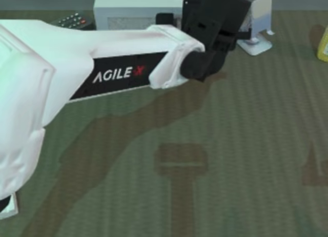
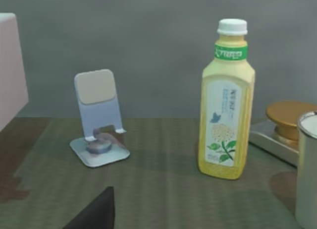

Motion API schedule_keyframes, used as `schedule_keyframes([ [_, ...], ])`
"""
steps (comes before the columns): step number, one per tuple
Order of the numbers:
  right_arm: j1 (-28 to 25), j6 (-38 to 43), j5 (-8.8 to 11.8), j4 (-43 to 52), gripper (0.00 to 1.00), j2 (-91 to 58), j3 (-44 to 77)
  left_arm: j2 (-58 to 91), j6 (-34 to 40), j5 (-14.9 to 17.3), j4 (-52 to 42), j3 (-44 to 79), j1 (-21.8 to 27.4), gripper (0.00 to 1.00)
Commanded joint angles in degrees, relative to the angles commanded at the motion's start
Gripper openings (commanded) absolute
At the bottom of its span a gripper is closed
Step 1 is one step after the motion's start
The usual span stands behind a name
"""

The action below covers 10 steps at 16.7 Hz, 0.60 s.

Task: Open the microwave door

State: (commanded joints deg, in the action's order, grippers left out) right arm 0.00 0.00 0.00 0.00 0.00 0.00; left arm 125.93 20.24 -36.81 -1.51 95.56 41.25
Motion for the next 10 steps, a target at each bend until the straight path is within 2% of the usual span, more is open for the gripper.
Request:
schedule_keyframes([
  [4,0.0,0.0,0.0,0.0,1.00,0.0,0.0,0.0,0.0,0.0,0.0,0.0,0.0,0.02],
  [10,0.0,0.0,0.0,0.0,1.00,0.0,0.0,0.0,0.0,0.0,0.0,0.0,0.0,0.00],
])
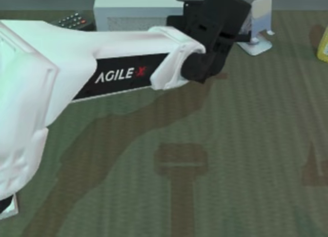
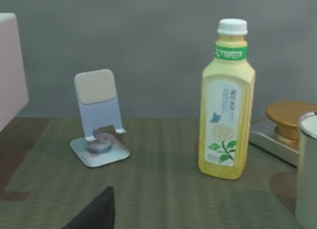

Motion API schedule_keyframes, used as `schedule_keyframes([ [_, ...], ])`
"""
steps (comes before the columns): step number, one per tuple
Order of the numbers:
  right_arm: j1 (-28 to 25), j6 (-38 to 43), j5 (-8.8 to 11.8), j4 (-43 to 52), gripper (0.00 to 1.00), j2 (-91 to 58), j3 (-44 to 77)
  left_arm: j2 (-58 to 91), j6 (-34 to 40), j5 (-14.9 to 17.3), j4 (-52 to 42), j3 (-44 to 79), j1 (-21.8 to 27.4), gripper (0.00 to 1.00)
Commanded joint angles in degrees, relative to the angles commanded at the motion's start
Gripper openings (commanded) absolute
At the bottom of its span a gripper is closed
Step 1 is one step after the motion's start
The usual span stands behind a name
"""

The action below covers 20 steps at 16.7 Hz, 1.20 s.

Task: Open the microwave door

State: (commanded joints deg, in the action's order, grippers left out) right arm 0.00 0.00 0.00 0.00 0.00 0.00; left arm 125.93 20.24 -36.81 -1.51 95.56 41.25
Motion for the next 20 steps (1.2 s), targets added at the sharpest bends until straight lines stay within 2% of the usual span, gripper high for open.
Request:
schedule_keyframes([
  [2,0.0,0.0,0.0,0.0,1.00,0.0,0.0,0.0,0.0,0.0,0.0,0.0,0.0,0.00],
  [3,0.0,0.0,0.0,0.0,1.00,0.0,0.0,-1.4,-0.1,-0.1,-0.4,-2.5,3.3,0.00],
  [8,0.0,0.0,0.0,0.0,1.00,0.0,0.0,1.2,1.5,1.6,-6.7,3.4,2.9,0.00],
  [12,0.0,0.0,0.0,0.0,1.00,0.0,0.0,6.1,5.1,5.3,-22.2,15.7,1.9,0.00],
  [17,0.0,0.0,0.0,0.0,1.00,0.0,0.0,11.8,10.4,11.8,-47.2,33.9,-0.1,0.00],
  [20,0.0,0.0,0.0,0.0,1.00,0.0,0.0,14.2,13.1,15.5,-58.9,42.6,-1.3,0.00],
])
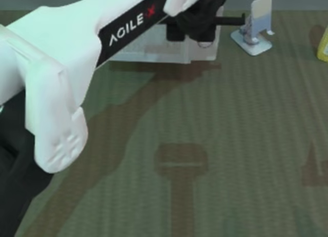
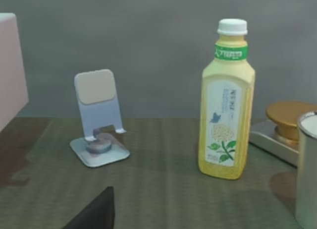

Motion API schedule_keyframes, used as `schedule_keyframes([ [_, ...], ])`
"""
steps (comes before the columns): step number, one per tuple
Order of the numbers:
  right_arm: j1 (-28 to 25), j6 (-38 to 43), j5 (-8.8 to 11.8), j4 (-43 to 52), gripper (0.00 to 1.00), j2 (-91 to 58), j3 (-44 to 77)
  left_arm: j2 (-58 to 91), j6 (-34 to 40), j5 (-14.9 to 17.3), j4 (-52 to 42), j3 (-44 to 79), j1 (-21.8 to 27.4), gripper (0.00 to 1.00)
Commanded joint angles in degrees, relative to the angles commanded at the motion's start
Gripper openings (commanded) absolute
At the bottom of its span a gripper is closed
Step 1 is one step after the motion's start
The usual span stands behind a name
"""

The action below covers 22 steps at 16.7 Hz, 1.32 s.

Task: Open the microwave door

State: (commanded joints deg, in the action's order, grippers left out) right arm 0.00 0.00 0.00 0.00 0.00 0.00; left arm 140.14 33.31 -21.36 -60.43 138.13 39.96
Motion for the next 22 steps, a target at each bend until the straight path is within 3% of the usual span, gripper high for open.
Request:
schedule_keyframes([
  [4,0.0,0.0,0.0,0.0,1.00,0.0,0.0,1.8,1.8,2.8,-7.3,6.0,-1.0,0.00],
  [22,0.0,0.0,0.0,0.0,1.00,0.0,0.0,1.8,1.9,2.9,-7.5,6.3,-1.0,0.00],
])
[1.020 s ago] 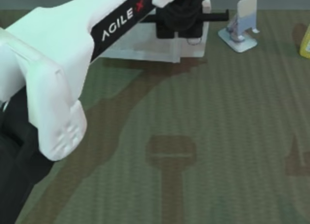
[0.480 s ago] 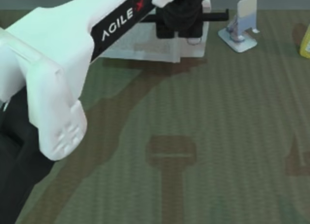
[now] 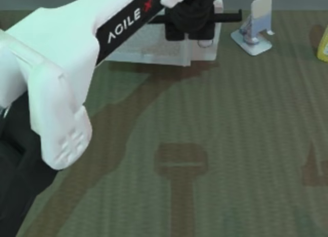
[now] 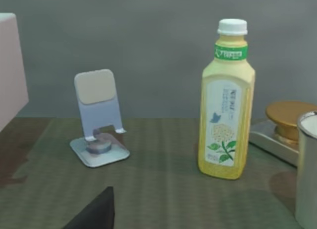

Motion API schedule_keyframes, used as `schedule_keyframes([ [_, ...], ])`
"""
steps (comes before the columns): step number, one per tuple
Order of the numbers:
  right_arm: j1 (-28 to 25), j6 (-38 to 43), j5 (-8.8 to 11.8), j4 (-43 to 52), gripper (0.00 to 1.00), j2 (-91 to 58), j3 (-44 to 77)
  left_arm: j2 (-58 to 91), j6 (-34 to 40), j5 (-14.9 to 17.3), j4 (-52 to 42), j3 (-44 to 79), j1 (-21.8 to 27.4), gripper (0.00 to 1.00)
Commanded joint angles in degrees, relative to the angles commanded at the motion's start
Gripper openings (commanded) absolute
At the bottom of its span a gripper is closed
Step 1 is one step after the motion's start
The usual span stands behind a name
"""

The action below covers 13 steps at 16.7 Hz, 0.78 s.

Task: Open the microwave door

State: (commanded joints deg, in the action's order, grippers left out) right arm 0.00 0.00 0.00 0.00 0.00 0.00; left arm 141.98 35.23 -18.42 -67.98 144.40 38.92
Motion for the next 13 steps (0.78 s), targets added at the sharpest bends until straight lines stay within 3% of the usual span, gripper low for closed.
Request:
schedule_keyframes([
  [13,0.0,0.0,0.0,0.0,1.00,0.0,0.0,-2.5,-1.4,0.4,2.7,-4.4,0.1,0.00],
])
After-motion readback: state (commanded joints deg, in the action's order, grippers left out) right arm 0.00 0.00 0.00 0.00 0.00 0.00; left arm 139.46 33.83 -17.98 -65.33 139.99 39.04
